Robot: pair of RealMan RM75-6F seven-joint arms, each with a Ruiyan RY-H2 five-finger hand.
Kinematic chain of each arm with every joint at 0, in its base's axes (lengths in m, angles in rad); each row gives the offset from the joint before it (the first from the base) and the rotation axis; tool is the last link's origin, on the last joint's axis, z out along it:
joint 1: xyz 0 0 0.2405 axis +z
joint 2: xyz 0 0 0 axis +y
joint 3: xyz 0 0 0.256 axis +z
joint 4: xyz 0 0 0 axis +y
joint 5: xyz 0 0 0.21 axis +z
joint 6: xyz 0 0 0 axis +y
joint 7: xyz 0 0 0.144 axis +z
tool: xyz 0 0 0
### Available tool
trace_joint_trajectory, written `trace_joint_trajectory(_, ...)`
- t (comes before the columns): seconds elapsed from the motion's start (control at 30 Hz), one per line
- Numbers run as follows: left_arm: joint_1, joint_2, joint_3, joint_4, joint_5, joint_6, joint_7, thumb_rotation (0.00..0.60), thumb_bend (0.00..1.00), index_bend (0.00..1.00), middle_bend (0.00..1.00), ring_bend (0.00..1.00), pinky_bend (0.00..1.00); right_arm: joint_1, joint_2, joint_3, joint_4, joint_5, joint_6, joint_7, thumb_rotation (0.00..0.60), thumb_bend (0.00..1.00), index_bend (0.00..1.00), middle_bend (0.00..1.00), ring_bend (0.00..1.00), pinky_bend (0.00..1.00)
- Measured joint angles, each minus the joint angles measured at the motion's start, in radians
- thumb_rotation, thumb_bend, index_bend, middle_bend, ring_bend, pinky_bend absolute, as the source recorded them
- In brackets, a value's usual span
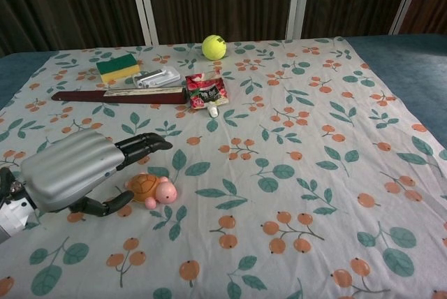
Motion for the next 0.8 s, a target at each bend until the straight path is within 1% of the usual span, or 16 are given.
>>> trace_joint_trajectory(0.1,0.0,0.005,0.003,-0.021,-0.009,-0.017,0.008,0.6,0.39,0.19,0.16,0.9,0.92,0.0,0.001,0.0,-0.002,0.001,0.0,0.001,0.6,0.22,0.0,0.0,0.0,0.0)
trace_joint_trajectory(0.27,-0.004,0.001,0.002,-0.029,-0.02,-0.037,0.039,0.6,0.39,0.25,0.23,0.9,0.92,-0.001,0.006,-0.001,-0.005,0.0,0.0,0.007,0.6,0.22,0.0,0.0,0.0,0.0)
trace_joint_trajectory(0.4,-0.007,-0.003,0.001,-0.02,-0.026,-0.052,0.074,0.6,0.39,0.38,0.37,0.9,0.92,-0.004,0.011,-0.002,-0.008,0.002,0.003,0.013,0.6,0.22,0.0,0.0,0.0,0.0)
trace_joint_trajectory(0.53,-0.008,-0.012,0.001,-0.011,-0.024,-0.048,0.08,0.6,0.39,0.6,0.61,0.95,0.97,-0.006,0.014,0.001,-0.014,0.012,0.003,0.011,0.6,0.22,0.0,0.0,0.0,0.0)
trace_joint_trajectory(0.57,-0.008,-0.015,0.0,-0.007,-0.023,-0.043,0.076,0.6,0.39,0.64,0.65,0.97,0.98,-0.007,0.015,0.001,-0.015,0.014,0.002,0.01,0.6,0.22,0.0,0.0,0.0,0.0)
trace_joint_trajectory(0.6,-0.008,-0.022,-0.001,0.0,-0.021,-0.033,0.072,0.6,0.39,0.71,0.7,0.99,0.99,-0.008,0.015,0.001,-0.017,0.016,0.002,0.009,0.6,0.22,0.0,0.0,0.0,0.0)
trace_joint_trajectory(0.63,-0.007,-0.027,-0.002,0.006,-0.019,-0.025,0.07,0.6,0.4,0.76,0.74,1.0,1.0,-0.009,0.016,0.002,-0.018,0.02,0.002,0.006,0.6,0.22,0.0,0.0,0.0,0.0)
trace_joint_trajectory(0.7,-0.004,-0.04,-0.006,0.022,-0.017,-0.007,0.064,0.6,0.41,0.79,0.77,1.0,1.0,-0.011,0.017,0.004,-0.024,0.033,0.001,-0.002,0.6,0.22,0.0,0.0,0.0,0.0)
trace_joint_trajectory(0.8,-0.003,-0.055,-0.011,0.048,-0.012,0.012,0.062,0.6,0.41,0.81,0.79,1.0,1.0,-0.012,0.02,0.006,-0.037,0.048,-0.008,-0.012,0.6,0.22,0.0,0.0,0.0,0.0)
